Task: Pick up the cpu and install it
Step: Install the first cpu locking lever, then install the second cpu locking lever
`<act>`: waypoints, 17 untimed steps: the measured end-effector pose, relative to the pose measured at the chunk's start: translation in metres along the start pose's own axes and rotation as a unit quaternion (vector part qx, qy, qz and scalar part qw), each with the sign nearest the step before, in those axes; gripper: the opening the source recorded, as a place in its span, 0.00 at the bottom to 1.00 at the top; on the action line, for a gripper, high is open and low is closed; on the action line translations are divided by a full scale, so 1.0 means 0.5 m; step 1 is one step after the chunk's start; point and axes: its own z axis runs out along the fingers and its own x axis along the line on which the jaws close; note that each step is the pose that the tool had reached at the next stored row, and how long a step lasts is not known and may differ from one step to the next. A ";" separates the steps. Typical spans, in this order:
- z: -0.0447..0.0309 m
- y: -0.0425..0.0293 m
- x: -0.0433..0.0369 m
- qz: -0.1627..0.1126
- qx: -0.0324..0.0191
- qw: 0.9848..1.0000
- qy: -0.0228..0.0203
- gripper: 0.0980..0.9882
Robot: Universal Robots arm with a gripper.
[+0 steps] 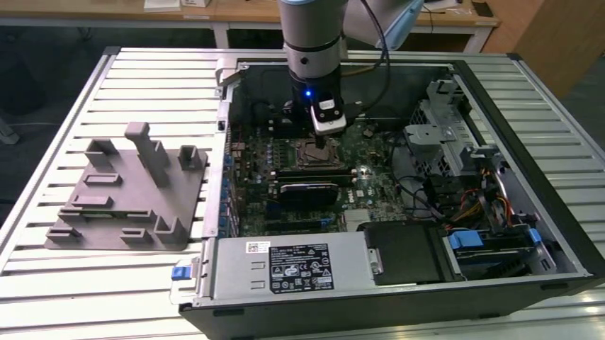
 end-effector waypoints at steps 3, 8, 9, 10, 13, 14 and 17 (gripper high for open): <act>0.001 -0.001 -0.003 0.001 0.004 1.000 0.011 0.01; 0.001 -0.001 -0.003 0.001 0.005 1.000 0.014 0.01; 0.001 -0.001 -0.003 0.001 0.005 1.000 0.014 0.01; 0.001 -0.001 -0.003 0.001 0.005 1.000 0.015 0.01; 0.001 -0.001 -0.003 0.001 0.005 1.000 0.015 0.01; 0.001 -0.001 -0.003 0.001 0.006 1.000 0.015 0.01; 0.001 -0.001 -0.003 0.001 0.006 1.000 0.016 0.01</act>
